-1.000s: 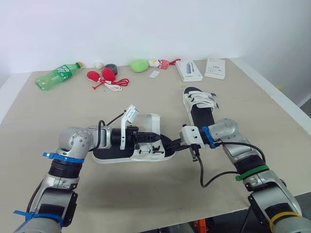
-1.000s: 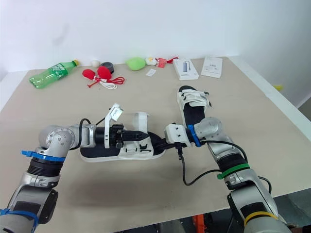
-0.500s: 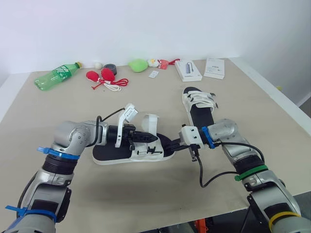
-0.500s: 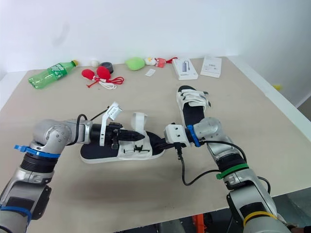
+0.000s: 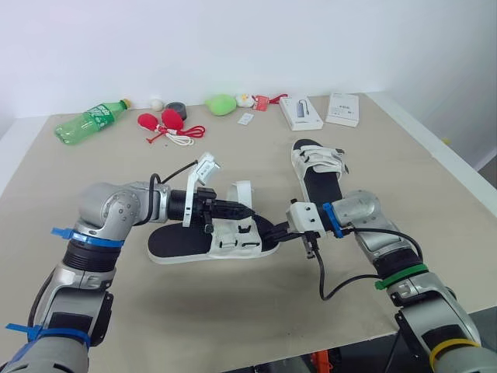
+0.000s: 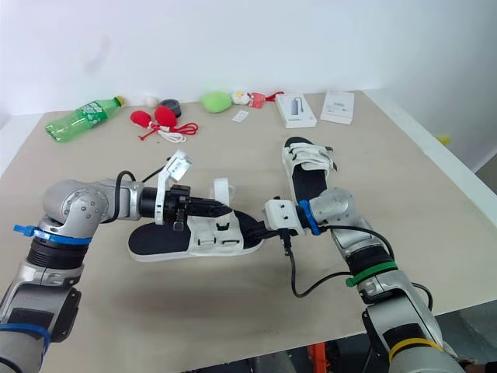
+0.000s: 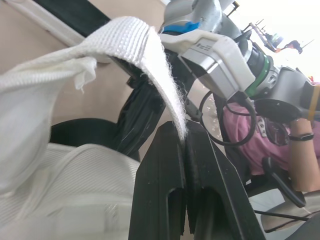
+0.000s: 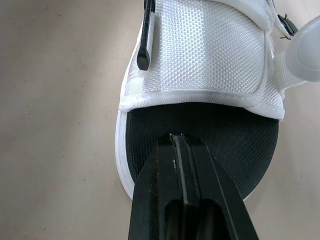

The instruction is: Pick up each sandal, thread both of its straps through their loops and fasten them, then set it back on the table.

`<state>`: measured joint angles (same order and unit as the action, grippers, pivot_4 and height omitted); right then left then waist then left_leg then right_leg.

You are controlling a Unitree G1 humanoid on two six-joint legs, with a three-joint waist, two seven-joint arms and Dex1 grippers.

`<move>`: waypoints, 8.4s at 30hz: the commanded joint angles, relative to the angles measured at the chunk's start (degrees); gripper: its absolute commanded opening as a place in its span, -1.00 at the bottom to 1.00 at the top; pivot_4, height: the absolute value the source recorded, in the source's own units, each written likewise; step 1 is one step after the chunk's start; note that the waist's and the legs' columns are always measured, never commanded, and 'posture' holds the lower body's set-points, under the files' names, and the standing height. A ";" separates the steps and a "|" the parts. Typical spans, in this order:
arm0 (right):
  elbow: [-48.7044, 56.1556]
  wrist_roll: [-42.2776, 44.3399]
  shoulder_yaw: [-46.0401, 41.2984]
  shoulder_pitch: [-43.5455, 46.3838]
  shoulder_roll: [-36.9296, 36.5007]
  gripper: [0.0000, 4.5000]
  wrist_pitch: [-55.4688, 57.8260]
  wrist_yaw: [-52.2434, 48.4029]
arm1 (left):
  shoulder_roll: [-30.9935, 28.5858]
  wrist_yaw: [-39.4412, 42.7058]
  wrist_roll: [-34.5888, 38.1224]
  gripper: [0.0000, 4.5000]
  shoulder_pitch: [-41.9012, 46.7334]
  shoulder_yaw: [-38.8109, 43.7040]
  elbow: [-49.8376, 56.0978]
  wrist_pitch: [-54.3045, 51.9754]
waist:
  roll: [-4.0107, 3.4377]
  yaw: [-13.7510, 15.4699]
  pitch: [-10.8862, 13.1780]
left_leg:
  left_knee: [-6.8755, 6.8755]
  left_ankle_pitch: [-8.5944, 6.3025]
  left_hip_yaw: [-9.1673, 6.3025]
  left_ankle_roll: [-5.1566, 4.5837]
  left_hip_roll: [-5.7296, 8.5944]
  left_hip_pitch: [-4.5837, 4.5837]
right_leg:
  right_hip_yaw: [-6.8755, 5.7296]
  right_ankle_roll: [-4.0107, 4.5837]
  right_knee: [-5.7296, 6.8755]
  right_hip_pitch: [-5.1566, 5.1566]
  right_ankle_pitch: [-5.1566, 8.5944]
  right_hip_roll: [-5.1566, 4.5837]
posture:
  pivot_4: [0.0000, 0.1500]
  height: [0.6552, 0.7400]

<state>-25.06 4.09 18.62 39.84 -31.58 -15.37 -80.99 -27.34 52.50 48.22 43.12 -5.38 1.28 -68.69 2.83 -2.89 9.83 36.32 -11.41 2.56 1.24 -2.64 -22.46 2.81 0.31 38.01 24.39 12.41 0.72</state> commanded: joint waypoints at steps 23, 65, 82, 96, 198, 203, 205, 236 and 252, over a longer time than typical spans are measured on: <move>-1.14 -2.72 1.17 -0.22 -0.68 -1.00 0.86 0.90 | -8.54 17.57 5.34 -0.96 1.95 1.03 -9.57 -7.00 | 0.00 0.04 0.02 | -0.01 0.00 -0.17 0.00 0.03 -0.02 | -0.08 0.05 0.00 0.03 0.04 -0.01 | 1.00 1.00; -2.43 -2.64 1.72 0.62 -0.76 -1.00 -0.06 1.51 | 4.64 -4.90 -3.55 -0.96 -1.72 0.74 4.29 -5.80 | 0.00 -0.07 0.03 | -0.02 -0.01 -0.20 -0.01 0.00 -0.04 | -0.07 0.01 0.00 0.01 0.02 0.03 | 1.00 1.00; -1.82 -2.71 1.95 -0.16 -0.96 -1.00 -0.23 1.52 | 4.40 -9.06 -4.00 -0.96 -3.22 -1.39 5.10 -9.69 | 0.00 -0.06 0.03 | -0.02 -0.01 -0.21 0.00 0.00 -0.02 | -0.07 0.04 0.00 -0.01 0.04 0.03 | 1.00 1.00; -2.41 -2.75 1.80 0.22 -1.05 -1.00 -0.31 1.55 | 2.89 -8.52 -6.17 -0.96 -3.72 -3.61 3.24 -6.05 | 0.00 -0.06 0.03 | -0.02 -0.02 -0.21 0.00 0.01 0.00 | -0.07 0.05 0.00 -0.03 0.04 0.03 | 1.00 1.00; -7.23 -3.63 2.42 2.03 1.64 -1.00 -2.91 1.74 | -7.61 -9.45 0.21 0.15 -18.50 -2.08 21.44 1.00 | 0.10 -0.26 0.08 | -0.09 0.01 -0.52 0.05 0.01 0.19 | 0.01 0.17 0.01 -0.12 0.11 0.10 | 1.00 1.00; -7.33 -3.65 2.31 2.17 1.49 -1.00 -2.89 1.67 | -8.83 -8.62 -3.93 0.15 -20.53 -4.37 22.55 5.66 | 0.10 -0.26 0.08 | -0.11 0.00 -0.52 0.05 0.01 0.18 | 0.02 0.17 0.01 -0.12 0.11 0.10 | 1.00 1.00; -7.39 -3.71 2.33 2.22 1.54 -1.00 -2.93 1.66 | -8.95 -8.24 -4.72 0.15 -21.16 -4.75 22.65 6.68 | 0.10 -0.26 0.08 | -0.11 0.00 -0.50 0.05 0.00 0.17 | 0.02 0.17 0.01 -0.11 0.11 0.10 | 1.00 1.00; -6.60 -3.99 2.28 1.38 0.89 -1.00 -3.20 1.68 | 1.44 -10.57 -5.81 -0.98 -22.02 -5.18 18.39 7.23 | 0.10 -0.09 0.08 | -0.10 0.01 -0.48 0.04 0.07 0.16 | -0.02 0.16 0.00 -0.12 0.11 0.08 | 1.00 1.00; -6.40 -4.06 2.54 1.15 0.97 -1.00 -3.20 1.53 | -5.03 -6.67 -0.63 -0.98 -29.61 -5.80 27.94 4.61 | 0.09 -0.09 0.08 | -0.26 -0.03 -0.54 0.07 0.04 0.16 | 0.00 0.29 -0.01 -0.06 0.22 0.08 | 1.00 1.00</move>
<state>-29.97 2.97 19.65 42.35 -30.12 -19.25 -79.48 -32.29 45.42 45.46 13.10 -11.40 27.33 -63.08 2.92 -2.98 9.91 36.06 -11.44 2.01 1.30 -2.61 -22.30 2.81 0.60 38.01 24.33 12.63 0.80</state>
